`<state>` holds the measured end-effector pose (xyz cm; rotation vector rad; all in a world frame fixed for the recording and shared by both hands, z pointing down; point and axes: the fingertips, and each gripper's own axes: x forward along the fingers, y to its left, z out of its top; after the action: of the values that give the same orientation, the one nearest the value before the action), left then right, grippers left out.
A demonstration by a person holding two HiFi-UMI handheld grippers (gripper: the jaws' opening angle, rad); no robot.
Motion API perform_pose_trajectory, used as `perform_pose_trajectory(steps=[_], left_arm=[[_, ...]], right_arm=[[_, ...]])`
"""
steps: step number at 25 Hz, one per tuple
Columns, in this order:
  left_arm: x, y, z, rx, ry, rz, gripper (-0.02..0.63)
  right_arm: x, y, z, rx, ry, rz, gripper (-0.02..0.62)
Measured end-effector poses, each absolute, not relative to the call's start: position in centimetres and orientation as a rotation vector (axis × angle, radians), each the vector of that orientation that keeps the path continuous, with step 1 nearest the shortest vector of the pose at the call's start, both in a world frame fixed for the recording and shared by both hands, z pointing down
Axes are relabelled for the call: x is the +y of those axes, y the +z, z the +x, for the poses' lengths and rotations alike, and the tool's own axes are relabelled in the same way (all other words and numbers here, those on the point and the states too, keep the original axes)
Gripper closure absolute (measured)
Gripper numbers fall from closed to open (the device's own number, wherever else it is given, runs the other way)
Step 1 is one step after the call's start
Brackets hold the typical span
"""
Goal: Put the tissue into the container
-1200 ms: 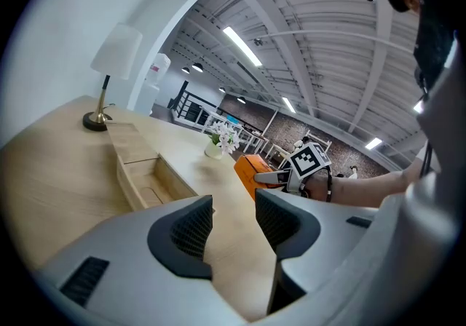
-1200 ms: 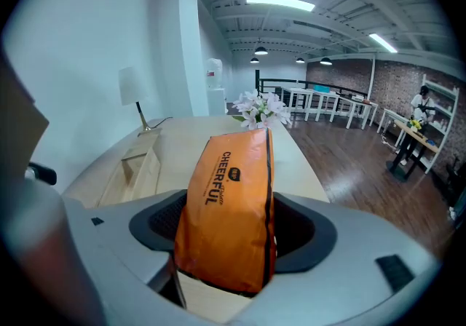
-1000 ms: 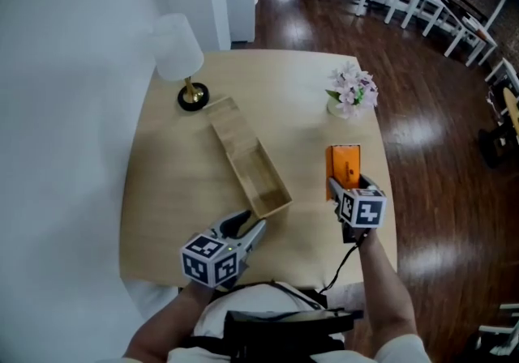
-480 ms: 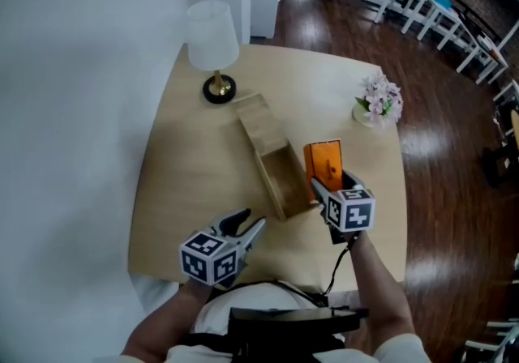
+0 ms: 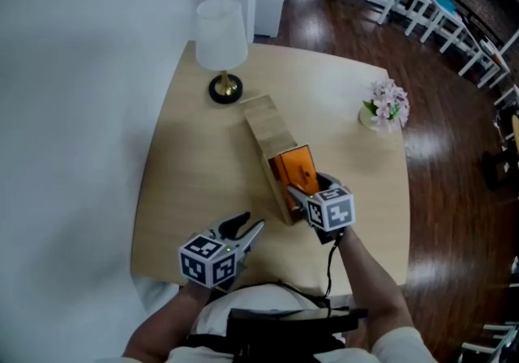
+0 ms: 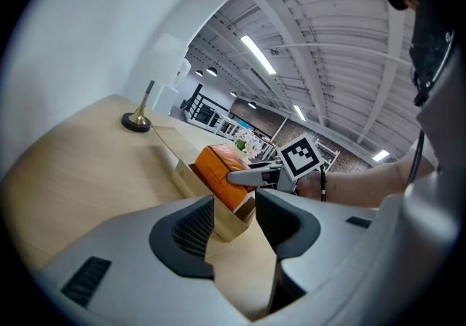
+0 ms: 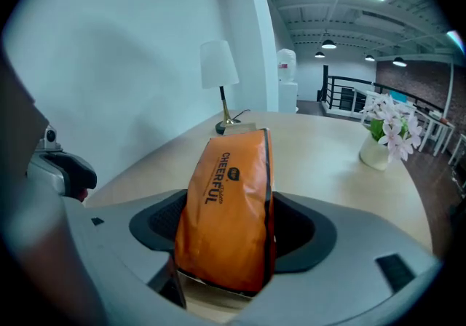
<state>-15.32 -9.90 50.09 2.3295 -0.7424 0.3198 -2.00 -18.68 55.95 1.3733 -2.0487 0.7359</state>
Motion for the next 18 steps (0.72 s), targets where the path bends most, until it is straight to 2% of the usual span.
perform_pose_trajectory(steps=[18], left_arm=[[-8.8, 50.3, -14.6, -0.709, 0.341, 2.322, 0.431]], right_arm=[[-19.0, 59.9, -3.2, -1.975, 0.76, 1.269, 0.222]])
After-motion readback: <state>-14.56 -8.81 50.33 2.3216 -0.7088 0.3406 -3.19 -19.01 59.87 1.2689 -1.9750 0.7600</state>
